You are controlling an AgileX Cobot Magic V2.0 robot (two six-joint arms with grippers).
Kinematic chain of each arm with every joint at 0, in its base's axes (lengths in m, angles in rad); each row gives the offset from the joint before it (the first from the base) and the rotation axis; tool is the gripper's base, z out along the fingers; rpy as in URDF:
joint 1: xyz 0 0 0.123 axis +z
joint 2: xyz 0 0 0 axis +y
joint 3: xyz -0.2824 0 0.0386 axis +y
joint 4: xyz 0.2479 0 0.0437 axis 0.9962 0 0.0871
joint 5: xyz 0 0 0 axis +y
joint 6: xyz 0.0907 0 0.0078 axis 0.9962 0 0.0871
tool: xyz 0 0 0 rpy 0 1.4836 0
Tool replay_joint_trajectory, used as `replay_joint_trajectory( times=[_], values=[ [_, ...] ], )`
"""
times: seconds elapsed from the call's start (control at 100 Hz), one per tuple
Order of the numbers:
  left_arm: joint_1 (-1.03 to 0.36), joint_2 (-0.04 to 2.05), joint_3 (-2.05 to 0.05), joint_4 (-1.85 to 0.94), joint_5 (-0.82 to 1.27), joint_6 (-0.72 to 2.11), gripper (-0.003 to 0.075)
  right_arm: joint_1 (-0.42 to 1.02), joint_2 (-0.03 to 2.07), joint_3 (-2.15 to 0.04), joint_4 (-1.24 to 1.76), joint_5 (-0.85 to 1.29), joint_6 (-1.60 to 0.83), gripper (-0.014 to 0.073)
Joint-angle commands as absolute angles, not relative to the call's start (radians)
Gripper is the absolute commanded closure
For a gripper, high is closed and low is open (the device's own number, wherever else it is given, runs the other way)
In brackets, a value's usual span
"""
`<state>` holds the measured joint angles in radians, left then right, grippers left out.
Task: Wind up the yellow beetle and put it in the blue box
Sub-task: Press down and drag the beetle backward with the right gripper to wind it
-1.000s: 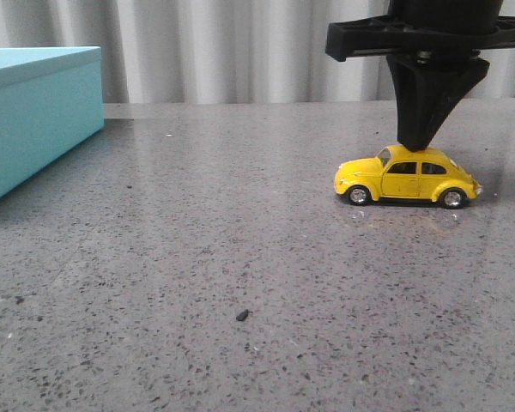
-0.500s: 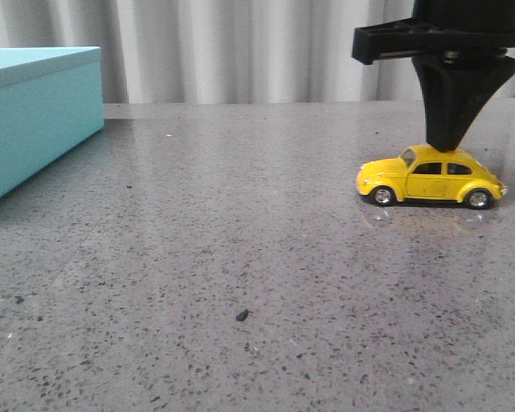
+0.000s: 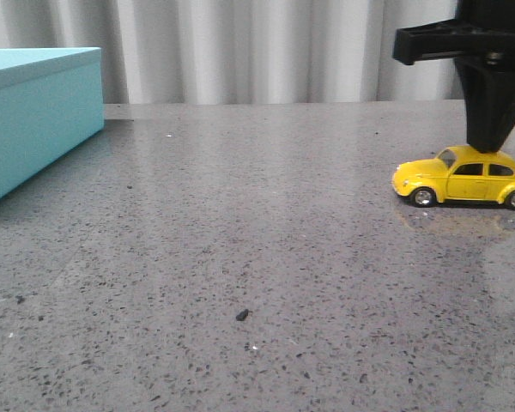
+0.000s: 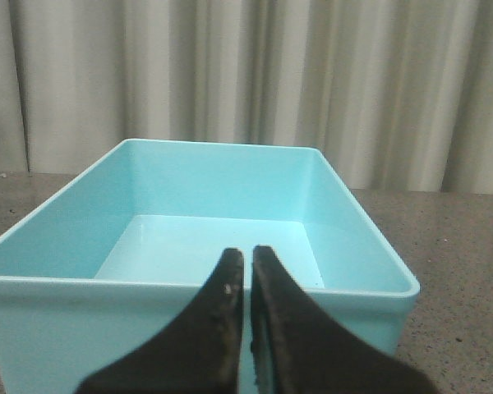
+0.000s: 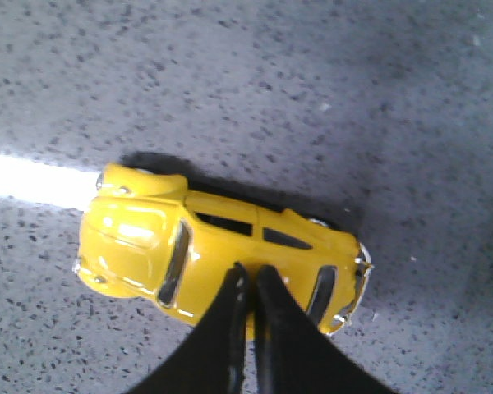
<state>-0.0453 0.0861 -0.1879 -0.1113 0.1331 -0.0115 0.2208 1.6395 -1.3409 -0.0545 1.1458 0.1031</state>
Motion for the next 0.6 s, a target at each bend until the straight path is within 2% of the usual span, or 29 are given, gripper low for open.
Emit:
replay_joint_trajectory(
  times=[0.0, 0.59],
  values=[
    [-0.044, 0.107, -0.223, -0.12, 0.06, -0.012, 0.0741, 0.191, 1.635, -1.323, -0.106, 1.158, 0.104, 0.0635],
    [-0.044, 0.107, -0.223, -0.12, 0.06, -0.012, 0.0741, 0.081, 1.633, -1.321, -0.207, 1.191, 0.104, 0.0635]
  ],
)
